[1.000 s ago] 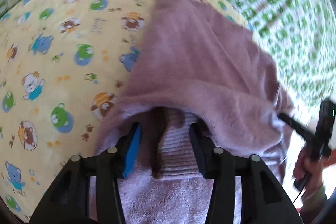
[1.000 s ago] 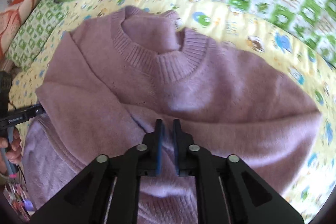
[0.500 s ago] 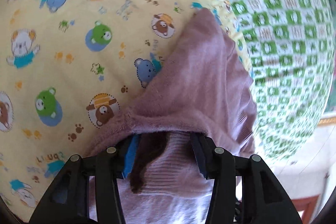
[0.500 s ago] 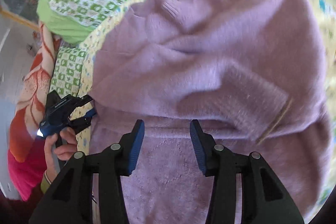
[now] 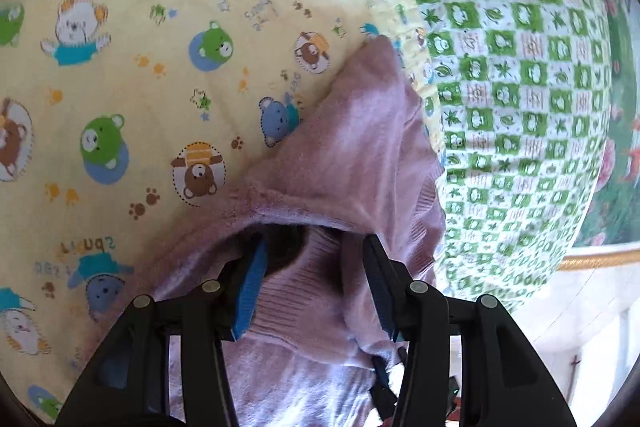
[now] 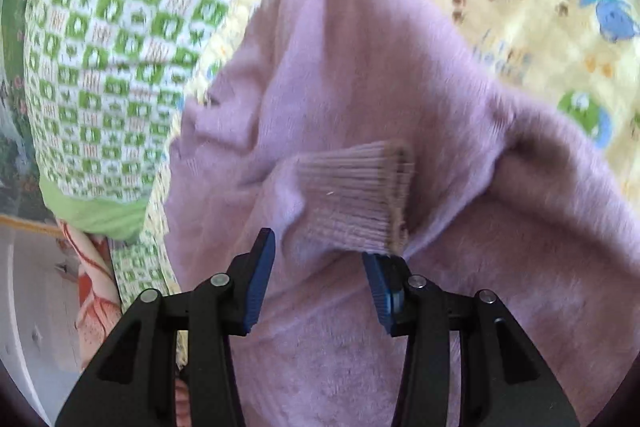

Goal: Fold small clothes

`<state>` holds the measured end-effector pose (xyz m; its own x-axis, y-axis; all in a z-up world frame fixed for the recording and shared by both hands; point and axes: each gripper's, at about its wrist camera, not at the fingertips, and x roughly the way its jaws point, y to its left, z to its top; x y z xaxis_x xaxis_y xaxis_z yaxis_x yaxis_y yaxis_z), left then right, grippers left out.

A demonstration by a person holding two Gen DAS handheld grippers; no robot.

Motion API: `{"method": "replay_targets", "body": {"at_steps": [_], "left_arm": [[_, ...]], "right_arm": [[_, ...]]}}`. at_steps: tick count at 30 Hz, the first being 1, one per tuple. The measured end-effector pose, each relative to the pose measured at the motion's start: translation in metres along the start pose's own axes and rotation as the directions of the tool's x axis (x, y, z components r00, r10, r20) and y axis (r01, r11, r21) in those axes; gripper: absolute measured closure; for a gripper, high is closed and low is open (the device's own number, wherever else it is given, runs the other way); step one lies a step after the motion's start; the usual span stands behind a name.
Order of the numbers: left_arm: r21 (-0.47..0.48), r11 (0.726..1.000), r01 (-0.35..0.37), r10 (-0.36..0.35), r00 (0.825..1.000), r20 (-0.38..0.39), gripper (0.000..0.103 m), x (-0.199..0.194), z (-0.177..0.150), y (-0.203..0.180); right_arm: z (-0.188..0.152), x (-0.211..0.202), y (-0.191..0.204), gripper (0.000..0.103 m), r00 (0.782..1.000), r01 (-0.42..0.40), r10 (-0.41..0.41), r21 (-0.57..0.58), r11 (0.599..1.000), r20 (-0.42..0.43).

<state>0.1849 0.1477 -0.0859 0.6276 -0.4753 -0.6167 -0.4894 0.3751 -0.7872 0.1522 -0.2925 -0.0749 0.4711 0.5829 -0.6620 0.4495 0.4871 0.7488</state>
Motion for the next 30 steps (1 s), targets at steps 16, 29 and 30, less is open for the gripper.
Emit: {"method": "replay_targets", "body": {"at_steps": [16, 29, 30], "left_arm": [[0.001, 0.997, -0.073, 0.073, 0.995, 0.064, 0.078, 0.018, 0.021, -0.004], [0.088, 0.994, -0.061, 0.047, 0.988, 0.145, 0.099, -0.012, 0.001, -0.013], [0.090, 0.994, -0.067, 0.053, 0.988, 0.147, 0.099, -0.011, 0.002, -0.013]], "right_arm": [[0.012, 0.014, 0.012, 0.058, 0.998, -0.056, 0.056, -0.061, 0.997, 0.000], [0.023, -0.026, 0.067, 0.093, 0.997, -0.060, 0.044, -0.316, 0.947, -0.058], [0.019, -0.020, 0.057, 0.087, 0.997, -0.038, 0.016, -0.285, 0.958, -0.079]]}}
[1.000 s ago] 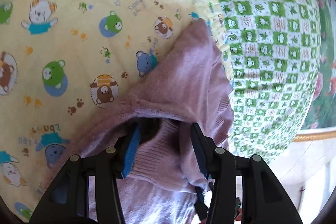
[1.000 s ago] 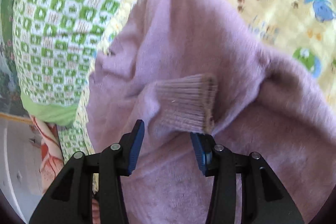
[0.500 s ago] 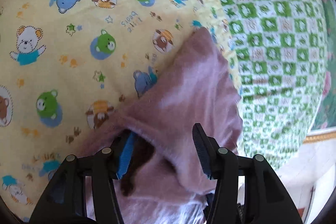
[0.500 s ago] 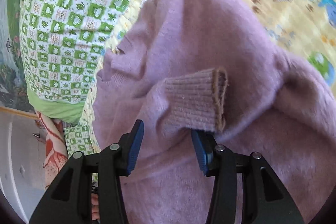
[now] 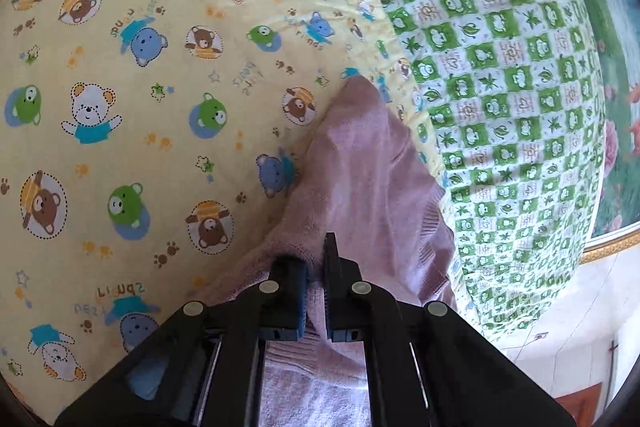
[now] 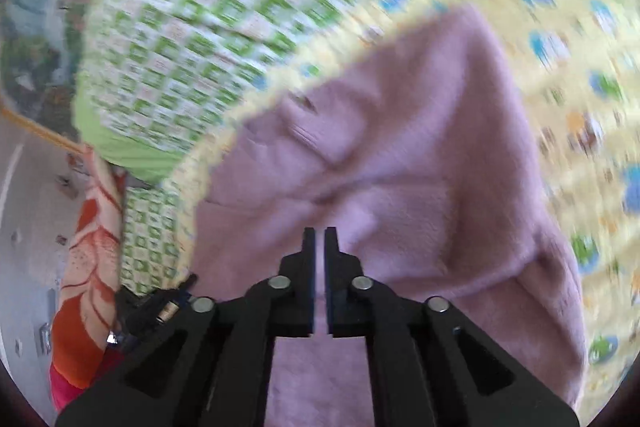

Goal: Fold small clothes

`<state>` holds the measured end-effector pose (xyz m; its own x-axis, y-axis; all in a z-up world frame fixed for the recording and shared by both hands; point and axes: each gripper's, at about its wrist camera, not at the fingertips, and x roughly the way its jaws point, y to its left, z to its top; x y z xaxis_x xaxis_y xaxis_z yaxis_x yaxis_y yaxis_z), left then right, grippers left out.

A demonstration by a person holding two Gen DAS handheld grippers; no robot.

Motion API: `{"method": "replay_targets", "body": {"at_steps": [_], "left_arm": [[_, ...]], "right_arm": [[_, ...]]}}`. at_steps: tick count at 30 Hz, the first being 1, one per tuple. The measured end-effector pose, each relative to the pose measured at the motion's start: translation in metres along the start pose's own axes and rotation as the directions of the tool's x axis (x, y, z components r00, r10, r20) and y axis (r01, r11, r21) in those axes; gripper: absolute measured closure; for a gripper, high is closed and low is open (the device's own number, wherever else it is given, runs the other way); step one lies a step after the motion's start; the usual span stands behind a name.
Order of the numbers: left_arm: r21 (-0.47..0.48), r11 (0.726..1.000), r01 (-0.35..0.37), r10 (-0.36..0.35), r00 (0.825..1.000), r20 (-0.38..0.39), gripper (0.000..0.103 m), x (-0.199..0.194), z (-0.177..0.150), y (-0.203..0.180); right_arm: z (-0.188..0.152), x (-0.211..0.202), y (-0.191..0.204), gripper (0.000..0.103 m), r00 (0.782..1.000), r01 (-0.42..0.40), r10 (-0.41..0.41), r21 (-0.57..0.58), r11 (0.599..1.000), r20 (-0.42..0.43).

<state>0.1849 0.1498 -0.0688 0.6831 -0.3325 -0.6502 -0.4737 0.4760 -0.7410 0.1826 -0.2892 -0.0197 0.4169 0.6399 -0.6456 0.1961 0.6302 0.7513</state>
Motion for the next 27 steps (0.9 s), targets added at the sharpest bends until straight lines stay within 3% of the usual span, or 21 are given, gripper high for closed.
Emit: {"method": "replay_targets", "body": {"at_steps": [2, 5, 8, 10, 11, 12, 14, 18, 20, 22, 24, 27], "left_arm": [[0.014, 1.000, -0.018, 0.018, 1.000, 0.002, 0.098, 0.001, 0.002, 0.000], [0.023, 0.999, -0.029, 0.029, 0.999, -0.013, 0.098, 0.003, 0.006, 0.001], [0.028, 0.999, -0.046, 0.047, 0.998, -0.031, 0.099, 0.008, 0.008, 0.002], [0.029, 0.997, -0.066, 0.067, 0.997, -0.023, 0.099, 0.012, 0.008, 0.004], [0.027, 0.997, -0.076, 0.076, 0.997, -0.013, 0.098, 0.012, 0.008, 0.004], [0.022, 0.997, -0.070, 0.070, 0.998, -0.006, 0.099, 0.009, 0.009, 0.004], [0.016, 0.999, -0.040, 0.040, 0.999, 0.019, 0.099, -0.002, 0.010, 0.003], [0.069, 0.998, -0.012, 0.009, 0.999, 0.047, 0.099, -0.021, 0.004, -0.008], [0.071, 0.997, -0.009, 0.006, 0.999, 0.034, 0.099, -0.018, 0.000, -0.006], [0.070, 0.997, -0.014, 0.013, 1.000, 0.021, 0.099, -0.012, -0.003, -0.002], [0.083, 0.996, -0.022, 0.022, 1.000, 0.000, 0.099, -0.004, -0.008, 0.000], [0.156, 0.986, -0.063, 0.065, 0.998, -0.009, 0.098, 0.003, -0.014, 0.001]], "right_arm": [[-0.015, 0.013, -0.024, 0.053, 0.999, 0.010, -0.006, 0.103, 0.995, -0.041], [-0.022, 0.017, -0.039, 0.053, 0.997, 0.076, -0.077, 0.136, 0.988, -0.001], [-0.018, 0.018, -0.039, 0.053, 0.995, 0.089, -0.094, 0.127, 0.988, 0.034], [-0.009, 0.023, -0.037, 0.056, 0.993, 0.105, -0.111, 0.103, 0.989, 0.048], [-0.005, 0.027, -0.036, 0.080, 0.993, 0.099, -0.104, 0.097, 0.990, 0.048], [-0.002, 0.030, -0.036, 0.095, 0.995, 0.087, -0.091, 0.099, 0.991, 0.039], [0.004, 0.024, -0.027, 0.095, 0.997, 0.049, -0.053, 0.090, 0.995, 0.048], [0.014, -0.039, 0.028, 0.095, 0.986, -0.122, 0.128, -0.056, 0.991, 0.110], [0.020, -0.068, 0.041, 0.096, 0.981, -0.129, 0.145, -0.128, 0.983, 0.128], [0.024, -0.074, 0.033, 0.096, 0.988, -0.091, 0.106, -0.128, 0.988, 0.116], [0.028, -0.060, 0.008, 0.096, 0.996, 0.032, -0.021, -0.121, 0.992, 0.087], [0.025, -0.030, -0.026, 0.096, 0.992, 0.123, -0.122, -0.077, 0.989, 0.019]]}}
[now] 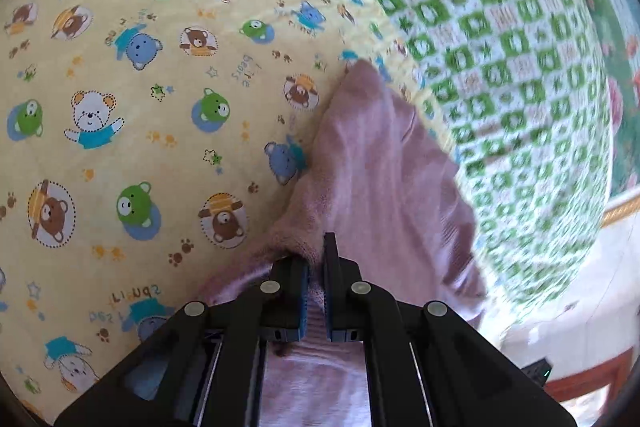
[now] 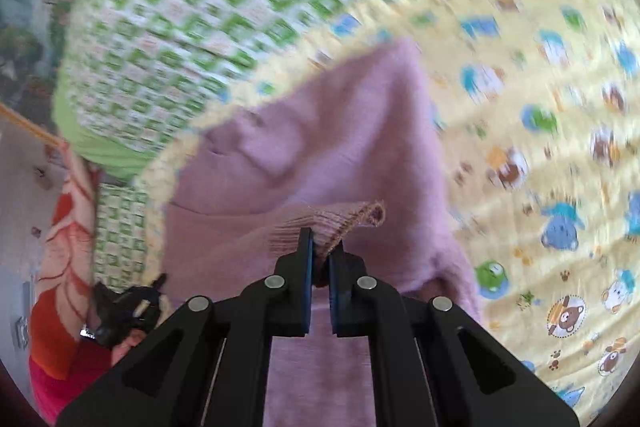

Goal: Fold small clothes

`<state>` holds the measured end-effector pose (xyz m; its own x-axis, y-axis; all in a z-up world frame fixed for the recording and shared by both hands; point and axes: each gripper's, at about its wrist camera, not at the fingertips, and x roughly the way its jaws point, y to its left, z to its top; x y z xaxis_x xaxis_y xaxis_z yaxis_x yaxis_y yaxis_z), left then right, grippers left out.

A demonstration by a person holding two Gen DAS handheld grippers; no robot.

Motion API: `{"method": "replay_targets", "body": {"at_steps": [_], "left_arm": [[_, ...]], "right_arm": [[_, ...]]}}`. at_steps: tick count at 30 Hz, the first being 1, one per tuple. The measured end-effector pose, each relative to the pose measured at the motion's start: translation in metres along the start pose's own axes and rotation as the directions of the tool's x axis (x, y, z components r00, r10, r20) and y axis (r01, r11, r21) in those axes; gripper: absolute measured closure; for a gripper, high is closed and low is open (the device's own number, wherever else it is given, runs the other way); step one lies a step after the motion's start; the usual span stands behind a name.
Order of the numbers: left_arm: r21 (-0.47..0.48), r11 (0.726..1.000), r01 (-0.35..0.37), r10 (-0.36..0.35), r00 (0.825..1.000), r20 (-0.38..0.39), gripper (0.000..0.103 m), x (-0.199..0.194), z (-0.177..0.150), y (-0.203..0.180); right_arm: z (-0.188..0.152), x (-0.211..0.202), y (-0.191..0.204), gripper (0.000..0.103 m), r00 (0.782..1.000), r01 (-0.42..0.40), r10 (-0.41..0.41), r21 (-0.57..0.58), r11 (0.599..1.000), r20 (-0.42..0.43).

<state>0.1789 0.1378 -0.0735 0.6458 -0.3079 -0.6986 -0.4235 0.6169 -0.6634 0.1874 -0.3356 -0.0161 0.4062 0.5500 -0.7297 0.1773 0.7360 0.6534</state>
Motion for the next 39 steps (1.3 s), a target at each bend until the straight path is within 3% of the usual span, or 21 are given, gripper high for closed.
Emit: {"method": "replay_targets", "body": {"at_steps": [3, 6, 10, 11, 14, 17, 19, 22, 25, 27, 31, 39], "left_arm": [[0.039, 0.998, -0.042, 0.043, 0.999, -0.032, 0.094, 0.004, -0.002, 0.006], [0.021, 0.997, -0.074, 0.075, 0.996, -0.051, 0.083, -0.001, -0.001, 0.020], [0.018, 0.996, -0.084, 0.085, 0.995, -0.059, 0.083, -0.021, -0.002, 0.037], [0.023, 0.996, -0.085, 0.087, 0.994, -0.068, 0.083, -0.027, -0.005, 0.040], [0.061, 0.994, -0.089, 0.093, 0.993, -0.070, 0.080, -0.043, -0.011, 0.036], [0.118, 0.992, -0.049, 0.058, 0.996, -0.069, 0.076, -0.052, -0.014, 0.018], [0.177, 0.984, -0.032, 0.046, 0.996, -0.078, 0.066, -0.048, -0.013, -0.003], [0.289, 0.954, -0.084, 0.104, 0.993, -0.054, 0.063, -0.037, -0.009, -0.034], [0.336, 0.932, -0.134, 0.154, 0.988, -0.034, 0.050, -0.033, -0.004, -0.047], [0.335, 0.932, -0.140, 0.161, 0.986, -0.034, 0.045, -0.034, -0.004, -0.044], [0.312, 0.937, -0.159, 0.193, 0.978, -0.081, 0.043, -0.036, -0.010, -0.023], [0.303, 0.936, -0.179, 0.243, 0.951, -0.189, 0.040, -0.064, -0.059, 0.023]], "right_arm": [[-0.011, 0.019, -0.005, 0.096, 0.995, 0.082, -0.085, -0.049, 0.995, -0.044], [-0.020, 0.031, -0.011, 0.092, 0.983, 0.145, -0.150, -0.057, 0.988, -0.105], [-0.023, 0.017, 0.002, 0.078, 0.974, 0.213, -0.221, -0.116, 0.970, -0.057], [-0.023, 0.009, 0.006, 0.070, 0.970, 0.237, -0.242, -0.128, 0.963, -0.022], [-0.020, -0.007, 0.014, 0.064, 0.957, 0.290, -0.283, -0.156, 0.944, 0.066], [-0.011, -0.010, 0.033, 0.064, 0.971, 0.233, -0.216, -0.192, 0.953, 0.107], [-0.003, 0.002, 0.046, 0.064, 0.982, 0.181, -0.166, -0.207, 0.961, 0.089], [0.008, 0.027, 0.064, 0.063, 0.992, 0.123, -0.110, -0.225, 0.967, 0.069], [0.023, 0.047, 0.067, 0.062, 0.972, 0.230, -0.215, -0.219, 0.948, 0.094], [0.029, 0.047, 0.055, 0.062, 0.962, 0.266, -0.248, -0.178, 0.948, 0.117], [0.022, 0.035, 0.025, 0.062, 0.970, 0.235, -0.225, -0.107, 0.966, 0.094], [-0.037, 0.002, -0.007, 0.060, 0.968, 0.252, -0.251, -0.116, 0.961, 0.029]]}}
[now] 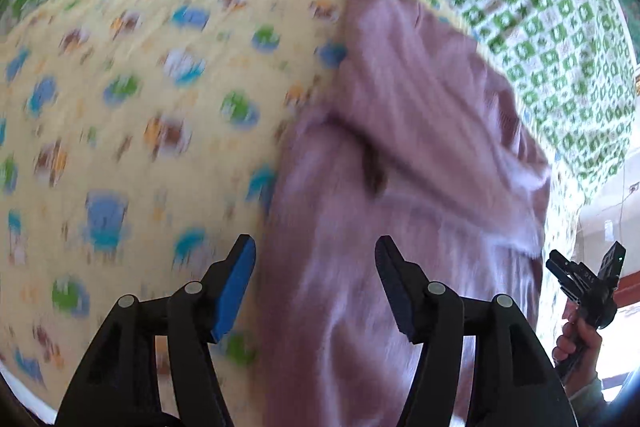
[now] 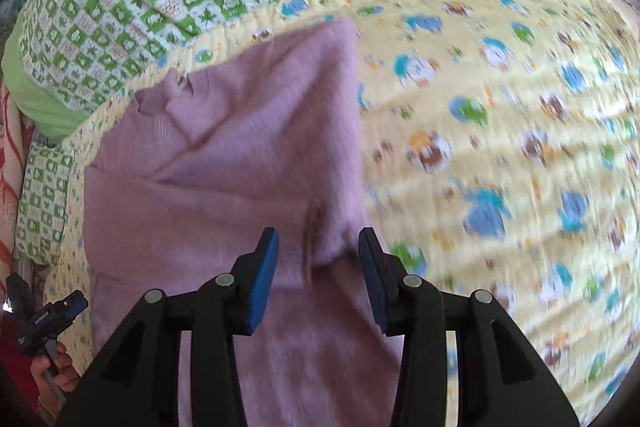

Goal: Fold small clothes

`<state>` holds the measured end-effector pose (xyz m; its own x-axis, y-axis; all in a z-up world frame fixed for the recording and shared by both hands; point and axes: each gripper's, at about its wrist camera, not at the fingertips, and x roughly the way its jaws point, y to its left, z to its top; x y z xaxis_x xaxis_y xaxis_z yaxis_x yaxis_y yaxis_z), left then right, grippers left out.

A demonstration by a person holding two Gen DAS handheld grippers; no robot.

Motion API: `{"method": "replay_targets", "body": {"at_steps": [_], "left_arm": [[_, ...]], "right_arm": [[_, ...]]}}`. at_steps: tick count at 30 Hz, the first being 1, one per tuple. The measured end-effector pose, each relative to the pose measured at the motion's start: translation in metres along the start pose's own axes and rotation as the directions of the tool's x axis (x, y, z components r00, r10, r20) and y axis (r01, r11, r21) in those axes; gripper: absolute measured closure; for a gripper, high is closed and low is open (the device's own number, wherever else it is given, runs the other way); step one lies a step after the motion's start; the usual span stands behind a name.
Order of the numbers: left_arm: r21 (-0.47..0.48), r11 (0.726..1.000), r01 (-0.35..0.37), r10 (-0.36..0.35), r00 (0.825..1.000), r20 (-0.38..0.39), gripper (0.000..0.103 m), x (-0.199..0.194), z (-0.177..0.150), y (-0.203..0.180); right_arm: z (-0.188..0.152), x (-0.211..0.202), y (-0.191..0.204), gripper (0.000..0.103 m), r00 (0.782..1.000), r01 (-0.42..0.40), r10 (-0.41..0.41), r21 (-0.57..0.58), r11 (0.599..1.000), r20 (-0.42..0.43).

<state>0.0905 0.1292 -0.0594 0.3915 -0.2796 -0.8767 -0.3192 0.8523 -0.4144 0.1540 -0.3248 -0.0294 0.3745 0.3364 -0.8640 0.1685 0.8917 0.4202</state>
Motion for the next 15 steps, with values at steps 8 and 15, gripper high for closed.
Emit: {"method": "replay_targets", "body": {"at_steps": [8, 15], "left_arm": [[0.058, 0.998, 0.017, -0.010, 0.994, -0.110, 0.032, -0.015, -0.067, 0.010], [0.058, 0.994, 0.091, -0.079, 0.981, -0.178, 0.029, -0.028, -0.117, 0.020]], "right_arm": [[-0.062, -0.027, -0.006, 0.059, 0.999, -0.035, 0.035, -0.002, 0.999, -0.041], [-0.117, -0.058, -0.016, 0.056, 0.998, -0.045, 0.045, 0.003, 0.999, -0.052]]}}
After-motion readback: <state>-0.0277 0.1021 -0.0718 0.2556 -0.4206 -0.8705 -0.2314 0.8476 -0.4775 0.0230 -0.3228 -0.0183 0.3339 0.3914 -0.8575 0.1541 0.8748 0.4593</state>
